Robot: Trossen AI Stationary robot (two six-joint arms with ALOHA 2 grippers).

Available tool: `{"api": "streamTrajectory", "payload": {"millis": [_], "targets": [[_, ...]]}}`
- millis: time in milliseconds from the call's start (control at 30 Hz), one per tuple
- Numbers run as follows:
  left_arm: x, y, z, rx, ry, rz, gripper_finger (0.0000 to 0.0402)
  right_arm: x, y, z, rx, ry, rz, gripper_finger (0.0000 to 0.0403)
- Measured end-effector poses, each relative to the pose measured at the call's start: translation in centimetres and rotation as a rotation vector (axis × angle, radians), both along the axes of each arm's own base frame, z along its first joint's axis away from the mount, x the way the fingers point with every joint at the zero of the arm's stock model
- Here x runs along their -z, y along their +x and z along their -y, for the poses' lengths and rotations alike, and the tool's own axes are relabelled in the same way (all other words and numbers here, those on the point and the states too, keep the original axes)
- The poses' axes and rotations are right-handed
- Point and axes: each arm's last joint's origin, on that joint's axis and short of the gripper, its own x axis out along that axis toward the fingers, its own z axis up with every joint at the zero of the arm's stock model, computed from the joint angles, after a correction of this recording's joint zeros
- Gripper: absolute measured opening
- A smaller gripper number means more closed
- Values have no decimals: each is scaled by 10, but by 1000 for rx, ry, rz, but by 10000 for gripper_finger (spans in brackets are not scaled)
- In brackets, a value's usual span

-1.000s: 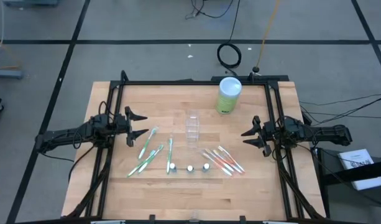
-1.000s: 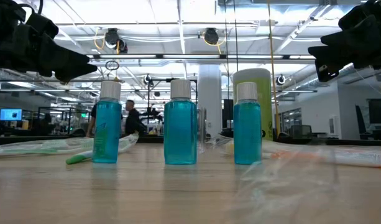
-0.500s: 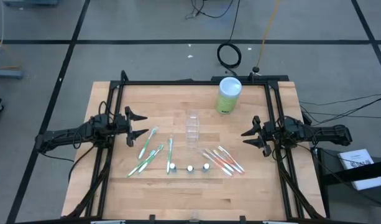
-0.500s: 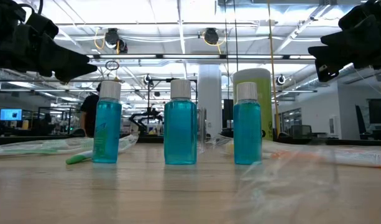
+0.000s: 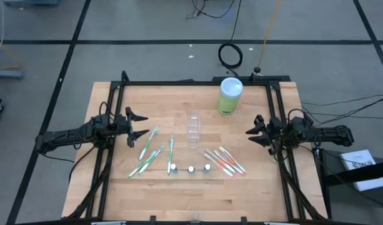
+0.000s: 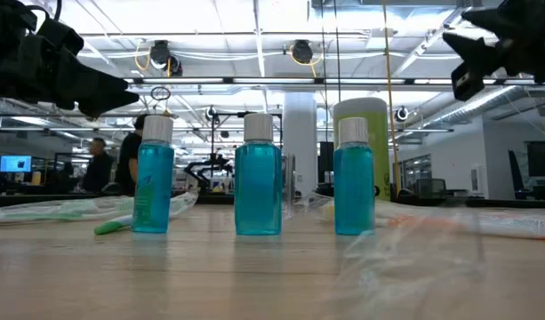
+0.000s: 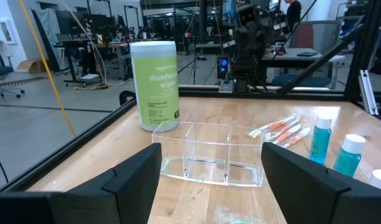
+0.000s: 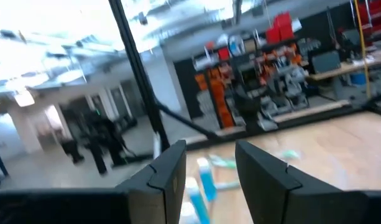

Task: Pick & Place toothbrushing station
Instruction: Put the orange toothbrush into the top portion of the transparent organizer

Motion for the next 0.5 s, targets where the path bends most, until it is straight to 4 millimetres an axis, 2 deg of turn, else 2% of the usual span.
{"api": "streamTrajectory", "payload": {"millis": [300, 500], "targets": [[0, 0, 0, 0, 0, 0, 285, -14, -4, 1, 23, 21, 146, 130], [0, 0, 0, -1, 0, 0, 285, -12, -4, 1, 20, -4, 126, 130]]}}
